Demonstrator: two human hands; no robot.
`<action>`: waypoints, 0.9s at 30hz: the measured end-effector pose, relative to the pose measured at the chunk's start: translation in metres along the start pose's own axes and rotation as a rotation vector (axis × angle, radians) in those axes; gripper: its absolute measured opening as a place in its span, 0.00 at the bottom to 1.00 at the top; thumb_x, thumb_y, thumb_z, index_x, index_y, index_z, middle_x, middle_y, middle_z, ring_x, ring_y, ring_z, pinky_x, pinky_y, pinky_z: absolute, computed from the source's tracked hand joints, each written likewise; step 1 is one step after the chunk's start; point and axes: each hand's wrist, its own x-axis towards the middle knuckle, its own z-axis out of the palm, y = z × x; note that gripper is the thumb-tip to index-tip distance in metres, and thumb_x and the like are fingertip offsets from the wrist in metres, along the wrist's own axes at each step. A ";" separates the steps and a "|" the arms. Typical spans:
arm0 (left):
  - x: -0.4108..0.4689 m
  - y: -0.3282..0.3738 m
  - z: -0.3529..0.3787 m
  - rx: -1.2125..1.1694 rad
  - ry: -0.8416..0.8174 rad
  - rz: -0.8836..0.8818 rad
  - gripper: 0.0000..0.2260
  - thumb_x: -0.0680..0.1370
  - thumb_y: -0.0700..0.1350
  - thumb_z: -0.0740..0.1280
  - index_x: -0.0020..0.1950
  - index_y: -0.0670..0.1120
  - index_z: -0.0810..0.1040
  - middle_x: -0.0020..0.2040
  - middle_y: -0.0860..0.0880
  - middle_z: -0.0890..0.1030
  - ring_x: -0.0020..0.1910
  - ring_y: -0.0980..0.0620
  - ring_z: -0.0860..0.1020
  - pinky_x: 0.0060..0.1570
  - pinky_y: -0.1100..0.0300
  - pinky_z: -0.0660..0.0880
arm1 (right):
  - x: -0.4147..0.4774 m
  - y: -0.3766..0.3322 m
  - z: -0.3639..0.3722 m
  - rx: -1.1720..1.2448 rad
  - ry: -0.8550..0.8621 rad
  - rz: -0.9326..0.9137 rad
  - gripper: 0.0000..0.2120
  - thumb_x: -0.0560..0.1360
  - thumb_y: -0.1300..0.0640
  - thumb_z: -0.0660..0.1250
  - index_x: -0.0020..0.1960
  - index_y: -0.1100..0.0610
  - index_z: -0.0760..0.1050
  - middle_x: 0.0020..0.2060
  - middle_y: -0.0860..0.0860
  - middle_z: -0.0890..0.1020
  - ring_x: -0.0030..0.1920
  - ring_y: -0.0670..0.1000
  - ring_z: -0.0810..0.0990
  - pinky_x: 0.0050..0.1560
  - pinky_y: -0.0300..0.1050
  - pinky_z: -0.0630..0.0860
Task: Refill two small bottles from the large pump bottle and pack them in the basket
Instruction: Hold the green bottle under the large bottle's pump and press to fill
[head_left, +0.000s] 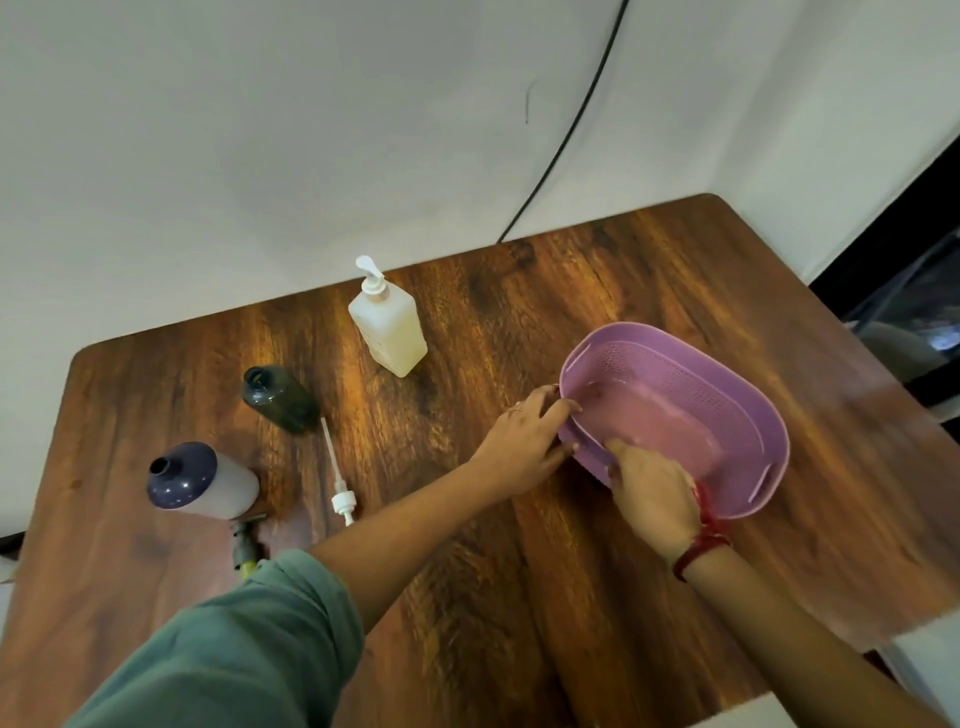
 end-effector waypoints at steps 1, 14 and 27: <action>-0.003 -0.001 0.000 -0.005 -0.021 -0.009 0.21 0.79 0.52 0.61 0.71 0.49 0.63 0.70 0.43 0.64 0.68 0.42 0.68 0.64 0.44 0.69 | 0.000 0.000 0.002 -0.004 -0.012 0.005 0.13 0.78 0.60 0.58 0.62 0.52 0.71 0.51 0.51 0.81 0.52 0.55 0.80 0.51 0.52 0.77; -0.054 -0.055 -0.036 -0.274 0.385 -0.344 0.28 0.78 0.48 0.65 0.75 0.47 0.59 0.71 0.47 0.64 0.70 0.50 0.65 0.69 0.51 0.66 | 0.026 -0.074 0.007 0.239 0.140 -0.303 0.27 0.76 0.47 0.64 0.73 0.52 0.61 0.68 0.52 0.67 0.68 0.53 0.66 0.67 0.50 0.65; -0.022 -0.153 -0.080 -0.443 0.458 -0.836 0.46 0.71 0.48 0.75 0.78 0.46 0.46 0.77 0.45 0.53 0.76 0.44 0.55 0.71 0.47 0.58 | 0.145 -0.181 0.031 0.447 -0.053 -0.199 0.49 0.70 0.42 0.71 0.77 0.54 0.43 0.76 0.56 0.50 0.75 0.57 0.54 0.70 0.55 0.60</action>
